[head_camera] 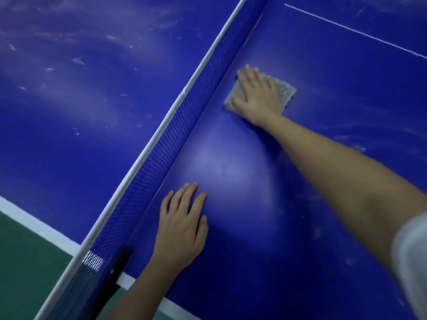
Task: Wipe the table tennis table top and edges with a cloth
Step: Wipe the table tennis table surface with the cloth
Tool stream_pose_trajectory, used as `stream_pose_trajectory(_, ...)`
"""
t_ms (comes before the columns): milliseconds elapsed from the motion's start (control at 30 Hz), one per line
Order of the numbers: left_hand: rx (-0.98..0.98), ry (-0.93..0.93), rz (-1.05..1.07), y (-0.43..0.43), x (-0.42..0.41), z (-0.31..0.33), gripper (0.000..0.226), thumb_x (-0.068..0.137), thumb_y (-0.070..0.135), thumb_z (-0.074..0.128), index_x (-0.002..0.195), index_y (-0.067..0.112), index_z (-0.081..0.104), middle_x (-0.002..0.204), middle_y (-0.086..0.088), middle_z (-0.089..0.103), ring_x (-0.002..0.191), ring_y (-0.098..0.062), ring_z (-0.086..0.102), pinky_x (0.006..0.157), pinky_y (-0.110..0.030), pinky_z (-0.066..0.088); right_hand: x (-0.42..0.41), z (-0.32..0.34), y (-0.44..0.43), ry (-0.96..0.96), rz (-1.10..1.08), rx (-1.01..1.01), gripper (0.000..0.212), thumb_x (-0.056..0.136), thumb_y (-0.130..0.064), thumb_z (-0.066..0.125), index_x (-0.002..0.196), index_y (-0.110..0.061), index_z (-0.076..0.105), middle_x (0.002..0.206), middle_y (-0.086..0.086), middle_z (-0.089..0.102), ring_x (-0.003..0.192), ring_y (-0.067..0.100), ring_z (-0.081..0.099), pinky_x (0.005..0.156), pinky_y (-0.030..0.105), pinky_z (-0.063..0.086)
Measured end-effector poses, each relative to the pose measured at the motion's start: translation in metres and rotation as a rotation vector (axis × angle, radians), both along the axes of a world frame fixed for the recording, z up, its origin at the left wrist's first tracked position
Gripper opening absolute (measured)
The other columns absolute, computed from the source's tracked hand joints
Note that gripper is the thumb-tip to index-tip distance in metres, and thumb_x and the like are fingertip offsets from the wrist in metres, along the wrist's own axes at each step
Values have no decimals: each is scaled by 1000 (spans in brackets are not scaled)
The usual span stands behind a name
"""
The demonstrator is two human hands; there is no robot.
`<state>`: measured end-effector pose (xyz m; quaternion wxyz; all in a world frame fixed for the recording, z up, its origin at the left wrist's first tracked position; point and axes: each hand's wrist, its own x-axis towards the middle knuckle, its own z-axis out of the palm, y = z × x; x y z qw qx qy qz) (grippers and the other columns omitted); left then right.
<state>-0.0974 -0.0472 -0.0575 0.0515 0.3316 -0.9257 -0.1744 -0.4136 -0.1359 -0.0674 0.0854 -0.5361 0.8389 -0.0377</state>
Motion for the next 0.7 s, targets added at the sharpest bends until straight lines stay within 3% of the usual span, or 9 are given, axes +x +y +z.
stream_pose_trajectory(100,9,3,-1,-1,0,0,45,88,30,38,122,8,57,134,-15,51,126,-25,37,107,-43,22,8,2,-13,4,-77,5,67,96,-48,31,151,-14,14,159,8,8,147,23,5,117,42,2)
stream_pose_trajectory(267,17,64,17,0,3,2,45,89,31,36,125,8,48,127,-18,52,121,-28,40,106,-43,22,116,3,66,-57,323,-18,72,90,-47,43,150,-13,21,158,8,18,146,24,13,116,40,0)
stream_pose_trajectory(433,16,68,42,1,-1,3,44,87,34,39,120,6,47,120,-17,54,120,-27,40,106,-44,24,116,1,78,-72,365,7,72,90,-51,43,150,-18,21,158,3,17,146,19,13,116,36,-1)
stream_pose_trajectory(600,-33,12,38,1,-3,1,46,87,37,41,120,7,55,124,-15,53,119,-27,40,105,-42,22,6,3,18,-37,43,-3,65,95,-44,40,150,-16,20,159,6,14,146,22,11,116,39,7)
stream_pose_trajectory(700,-41,-25,33,0,-4,1,46,87,37,41,121,9,55,128,-15,52,119,-27,39,104,-42,22,-65,5,28,6,-208,-20,63,96,-43,35,149,-13,21,158,10,15,145,25,13,116,42,12)
